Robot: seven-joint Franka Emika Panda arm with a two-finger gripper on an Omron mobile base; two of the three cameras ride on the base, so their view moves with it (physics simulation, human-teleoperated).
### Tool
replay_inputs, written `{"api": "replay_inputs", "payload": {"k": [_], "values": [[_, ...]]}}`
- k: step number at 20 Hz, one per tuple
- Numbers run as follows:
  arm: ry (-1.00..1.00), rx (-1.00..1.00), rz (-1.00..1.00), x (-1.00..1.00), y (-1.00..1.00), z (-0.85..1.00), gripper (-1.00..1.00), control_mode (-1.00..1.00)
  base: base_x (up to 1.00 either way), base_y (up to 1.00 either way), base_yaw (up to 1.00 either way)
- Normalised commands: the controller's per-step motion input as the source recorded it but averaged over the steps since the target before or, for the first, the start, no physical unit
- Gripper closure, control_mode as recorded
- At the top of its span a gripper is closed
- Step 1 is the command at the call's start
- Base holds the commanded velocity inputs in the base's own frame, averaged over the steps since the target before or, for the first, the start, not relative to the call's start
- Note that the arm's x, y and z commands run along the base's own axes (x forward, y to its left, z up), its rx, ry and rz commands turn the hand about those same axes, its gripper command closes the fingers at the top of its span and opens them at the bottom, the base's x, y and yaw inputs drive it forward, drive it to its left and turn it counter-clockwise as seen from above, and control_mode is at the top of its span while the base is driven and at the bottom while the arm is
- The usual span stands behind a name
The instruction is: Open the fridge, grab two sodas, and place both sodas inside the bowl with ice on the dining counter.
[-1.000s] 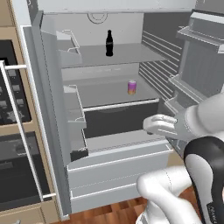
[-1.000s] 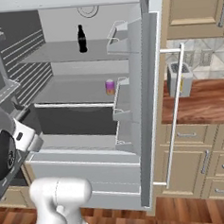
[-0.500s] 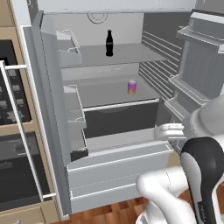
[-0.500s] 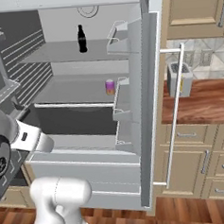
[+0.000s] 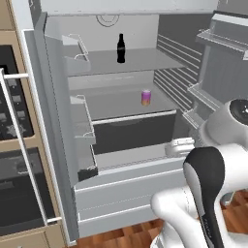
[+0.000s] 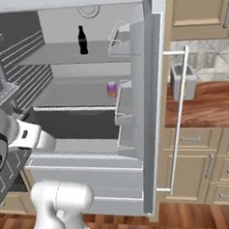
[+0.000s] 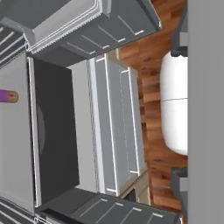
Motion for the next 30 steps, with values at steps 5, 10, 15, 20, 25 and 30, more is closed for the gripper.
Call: {"api": "replay_inputs", "payload": {"k": [5,10,15,20,25,30], "values": [[0.00,0.00,0.00,0.00,0.00,0.00,-1.00,1.00,0.60,0.08,-0.09],[0.00,0.00,0.00,0.00,0.00,0.00,-1.00,1.00,0.68,0.16,-0.10],[0.00,0.00,0.00,0.00,0.00,0.00,-1.00,1.00,0.78,0.15,-0.10],[0.00,0.00,0.00,0.00,0.00,0.00,-1.00,1.00,0.73,0.01,-0.06],[-0.24,-0.18,0.00,0.26,0.01,-0.37,-1.00,-1.00,0.10,0.00,0.00],[-0.23,-0.19,0.00,0.54,0.00,-0.44,-1.00,-1.00,0.00,0.00,0.00]]}}
